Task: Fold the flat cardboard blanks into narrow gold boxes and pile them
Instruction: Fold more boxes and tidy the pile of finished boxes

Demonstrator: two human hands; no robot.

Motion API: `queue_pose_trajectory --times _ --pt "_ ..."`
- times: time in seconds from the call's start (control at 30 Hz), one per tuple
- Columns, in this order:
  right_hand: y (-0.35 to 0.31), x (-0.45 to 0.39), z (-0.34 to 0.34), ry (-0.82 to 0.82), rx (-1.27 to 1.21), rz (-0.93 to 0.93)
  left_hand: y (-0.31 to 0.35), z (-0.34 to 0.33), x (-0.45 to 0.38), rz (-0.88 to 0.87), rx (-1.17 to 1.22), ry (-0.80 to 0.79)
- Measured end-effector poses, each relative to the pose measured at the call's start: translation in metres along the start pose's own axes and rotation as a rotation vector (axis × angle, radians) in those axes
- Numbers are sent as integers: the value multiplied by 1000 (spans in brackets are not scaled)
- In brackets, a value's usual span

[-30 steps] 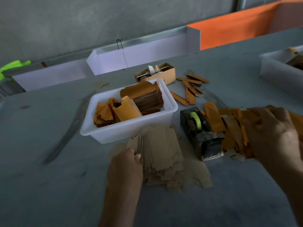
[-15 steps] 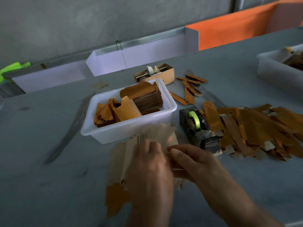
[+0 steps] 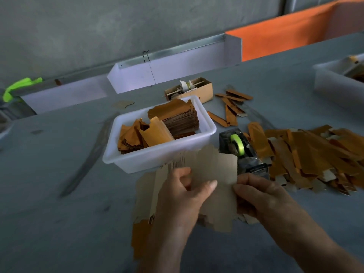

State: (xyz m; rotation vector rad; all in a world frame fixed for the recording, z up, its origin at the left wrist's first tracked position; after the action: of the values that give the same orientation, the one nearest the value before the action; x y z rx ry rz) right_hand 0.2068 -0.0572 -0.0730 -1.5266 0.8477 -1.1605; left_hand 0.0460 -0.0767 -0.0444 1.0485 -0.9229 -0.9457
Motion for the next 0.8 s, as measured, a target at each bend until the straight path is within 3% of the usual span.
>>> queue_pose_trajectory --times 0.1,0.3,0.43,0.6,0.7,0.8 --pt "3 1 3 -26 -17 -1 -16 -11 -4 170 312 -176" --pt "7 4 9 12 82 3 -26 -23 -2 238 356 -191" --pt "1 7 13 148 283 93 -21 -25 -2 120 188 -107" --pt "-25 26 11 480 727 341 -12 -27 0 4 139 -37" --pt "-30 31 -1 493 725 407 -10 -26 0 -28 118 5" --pt "-27 28 -5 404 623 407 -9 -25 2 -45 118 8"
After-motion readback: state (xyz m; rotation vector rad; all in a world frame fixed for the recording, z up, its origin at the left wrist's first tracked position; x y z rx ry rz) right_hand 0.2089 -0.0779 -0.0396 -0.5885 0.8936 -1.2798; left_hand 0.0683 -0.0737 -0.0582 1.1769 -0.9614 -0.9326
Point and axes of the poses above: each hand's wrist, its own x-axis away from the middle knuckle, its own z-axis out of the back of the hand, y = z × x, the point moved 8 cm from there along -x, towards the middle knuckle, and after that the axes turned 9 degrees about x, right-handed, at the moved point
